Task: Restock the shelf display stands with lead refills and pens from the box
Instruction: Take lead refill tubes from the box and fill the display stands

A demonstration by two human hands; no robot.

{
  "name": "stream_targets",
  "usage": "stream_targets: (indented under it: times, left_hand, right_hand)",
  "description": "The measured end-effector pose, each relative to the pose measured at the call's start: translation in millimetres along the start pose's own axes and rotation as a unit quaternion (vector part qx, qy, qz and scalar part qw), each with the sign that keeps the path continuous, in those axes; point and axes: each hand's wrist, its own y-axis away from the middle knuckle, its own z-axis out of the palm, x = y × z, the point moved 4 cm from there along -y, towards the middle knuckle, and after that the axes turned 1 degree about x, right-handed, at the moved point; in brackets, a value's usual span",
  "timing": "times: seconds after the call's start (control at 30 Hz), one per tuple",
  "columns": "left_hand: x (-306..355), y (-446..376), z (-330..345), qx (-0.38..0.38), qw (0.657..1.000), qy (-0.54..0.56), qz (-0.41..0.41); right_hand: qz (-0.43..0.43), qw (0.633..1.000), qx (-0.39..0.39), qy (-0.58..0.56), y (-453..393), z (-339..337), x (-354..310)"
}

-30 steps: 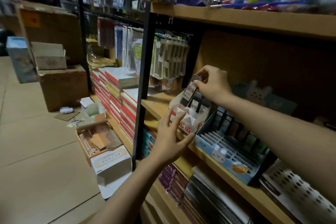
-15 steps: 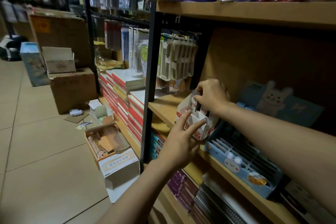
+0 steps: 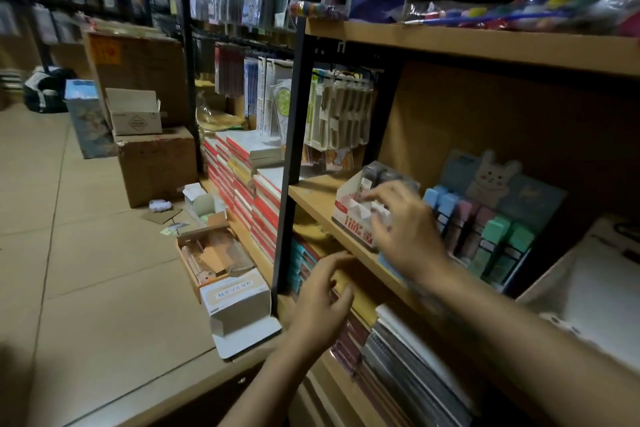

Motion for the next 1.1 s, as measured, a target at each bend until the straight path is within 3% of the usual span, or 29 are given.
stream_targets:
  times: [0.1,0.2,0.3,0.4,0.53,0.63,0.7,0.87,0.97,1.1]
  left_hand:
    - [-44,64,-7,0.067,0.993,0.013,-0.101]
    - [-107,149,-9,0.080,0.960,-0.050,-0.264]
    - [-163,240,-8,0.062,0.895,-0.105,-0.430]
    - [-198,312,-1,0.085,0.844,-0.086,-0.522]
    - [-217,364,11,0.065,0.812,-0.091,-0.573]
    - [-225,382,20,0.035,0.797,-0.095,-0.596]
    - [-229,388,21,0.054,0.787,-0.107,-0.605]
    - [-238,374,16,0.168,0.781,-0.149,-0.582]
    - [-246,360,14,0.178,0.768,-0.194,-0.584]
    - [-256,358,14,0.189,0.748,-0.191,-0.607]
  right_hand:
    - [-0.017,0.993,-0.071,-0.092,91,36,-36]
    - [0.039,0.964,-0.231,-0.124,187,89,-53]
    - [0.119,0.884,-0.435,-0.121,274,137,-48]
    - [0.117,0.822,-0.554,-0.063,328,168,-42]
    - [0.067,0.807,-0.584,-0.055,345,205,-61]
    - [0.077,0.798,-0.595,-0.051,357,230,-68]
    - [0.096,0.785,-0.610,-0.049,371,242,-63]
    - [0.250,0.764,-0.585,-0.112,407,260,-40]
    - [0.335,0.754,-0.548,-0.138,421,276,-43]
    - [0.362,0.769,-0.508,-0.140,434,295,-61]
